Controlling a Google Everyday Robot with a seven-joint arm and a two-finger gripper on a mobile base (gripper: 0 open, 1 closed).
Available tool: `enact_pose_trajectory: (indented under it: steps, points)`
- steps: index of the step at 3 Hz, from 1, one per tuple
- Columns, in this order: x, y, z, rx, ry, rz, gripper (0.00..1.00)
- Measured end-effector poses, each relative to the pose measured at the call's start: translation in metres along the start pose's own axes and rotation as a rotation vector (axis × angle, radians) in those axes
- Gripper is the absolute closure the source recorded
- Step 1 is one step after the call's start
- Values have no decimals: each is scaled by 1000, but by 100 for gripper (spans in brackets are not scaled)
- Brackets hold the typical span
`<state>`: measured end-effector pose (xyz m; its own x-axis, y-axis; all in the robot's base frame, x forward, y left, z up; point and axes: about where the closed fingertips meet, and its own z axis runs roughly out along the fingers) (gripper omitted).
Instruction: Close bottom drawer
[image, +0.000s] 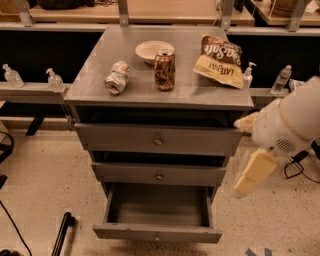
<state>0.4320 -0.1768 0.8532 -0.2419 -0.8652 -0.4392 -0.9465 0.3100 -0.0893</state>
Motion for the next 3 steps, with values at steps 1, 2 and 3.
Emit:
enact_pose_trajectory:
  steps: [1,2,3]
  points:
    - [-1,25,107,-137,-119,17,0]
    - [3,28,149,-174,-158,38,0]
    - [0,29,152,-210,-176,23,0]
